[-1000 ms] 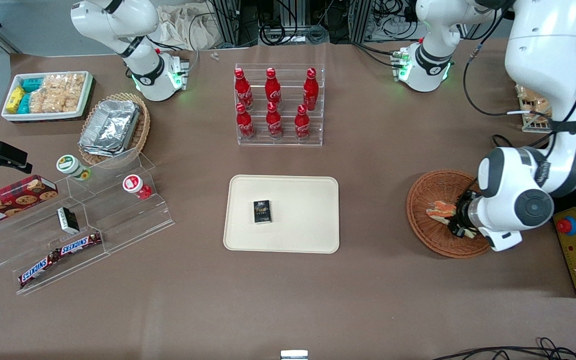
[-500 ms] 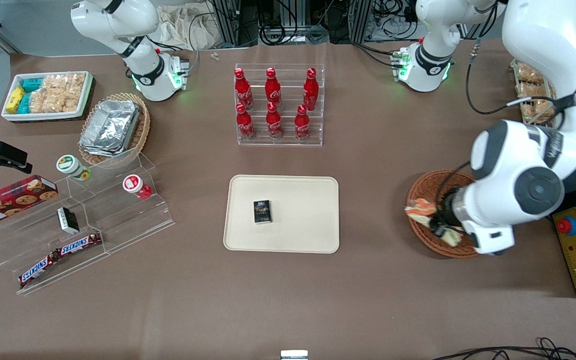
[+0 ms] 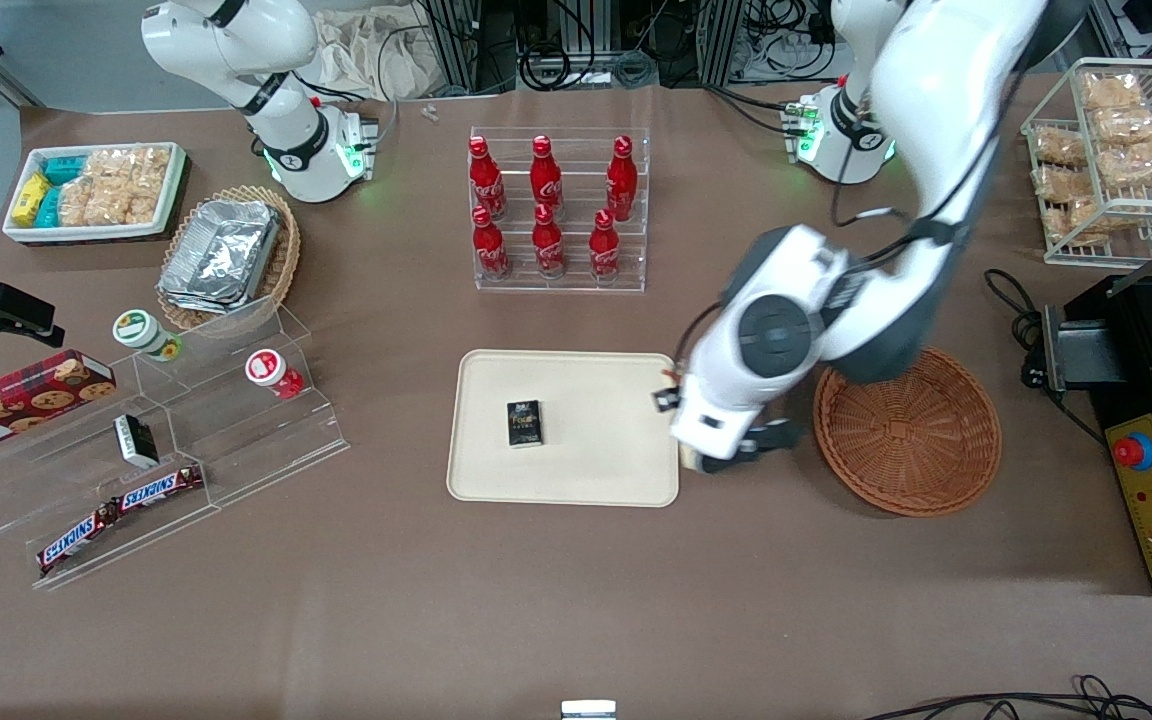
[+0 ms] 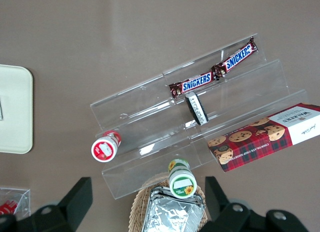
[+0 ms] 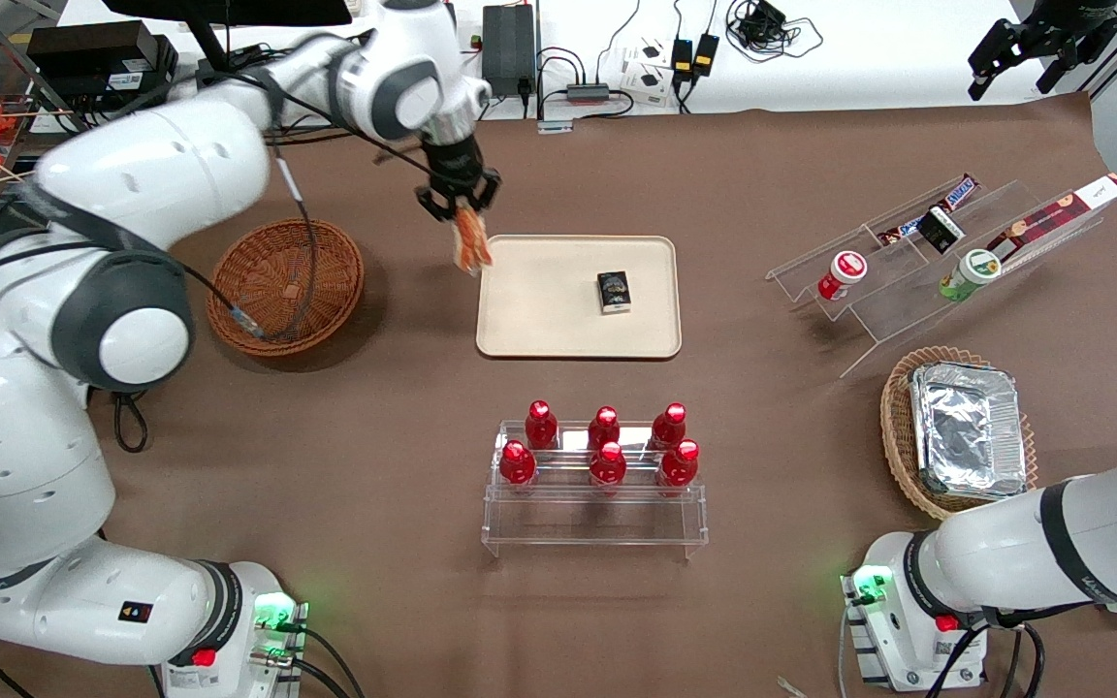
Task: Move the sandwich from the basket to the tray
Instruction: 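Lift the sandwich and carry it over the cream tray, then lower the sandwich onto the tray beside the black box and release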
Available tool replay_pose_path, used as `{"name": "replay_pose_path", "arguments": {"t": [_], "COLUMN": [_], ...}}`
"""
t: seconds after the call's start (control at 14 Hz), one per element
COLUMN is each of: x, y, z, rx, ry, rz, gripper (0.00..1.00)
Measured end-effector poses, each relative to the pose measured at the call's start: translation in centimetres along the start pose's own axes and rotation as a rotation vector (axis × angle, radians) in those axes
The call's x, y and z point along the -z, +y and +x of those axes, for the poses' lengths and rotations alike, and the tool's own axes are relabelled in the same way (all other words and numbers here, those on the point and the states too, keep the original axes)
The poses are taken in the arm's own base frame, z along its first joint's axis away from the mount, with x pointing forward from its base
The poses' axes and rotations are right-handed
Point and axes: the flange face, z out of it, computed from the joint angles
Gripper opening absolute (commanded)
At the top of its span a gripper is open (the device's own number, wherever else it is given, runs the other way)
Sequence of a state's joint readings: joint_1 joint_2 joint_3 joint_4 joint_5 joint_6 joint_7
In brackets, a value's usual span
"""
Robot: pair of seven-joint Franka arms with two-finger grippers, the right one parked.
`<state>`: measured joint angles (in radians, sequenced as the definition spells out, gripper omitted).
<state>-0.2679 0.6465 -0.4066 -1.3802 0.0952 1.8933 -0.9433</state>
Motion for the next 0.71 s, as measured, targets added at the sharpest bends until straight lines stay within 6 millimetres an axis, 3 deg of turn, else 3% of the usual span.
{"name": "replay_pose_path", "arguments": {"t": [0.14,0.29,0.43,0.57,0.64,0.71], "x": [-5.7,-10.0,-12.0,-12.1,-12.1,-12.2], "y": [3.0,4.2,4.0,3.8,3.8,3.8], "z": [-1.2,-1.3,-0.8,-0.6,-0.5,-0.6], "rx": [-0.046,-0.078,-0.101,-0.108,-0.111,-0.113], "ry": [-0.012,0.002,0.019,0.029,0.031,0.029], "rz": [-0.026,-0.026,0.003,0.012,0.015,0.018], "gripper": [0.0,0.0,0.04,0.14,0.32,0.88]}}
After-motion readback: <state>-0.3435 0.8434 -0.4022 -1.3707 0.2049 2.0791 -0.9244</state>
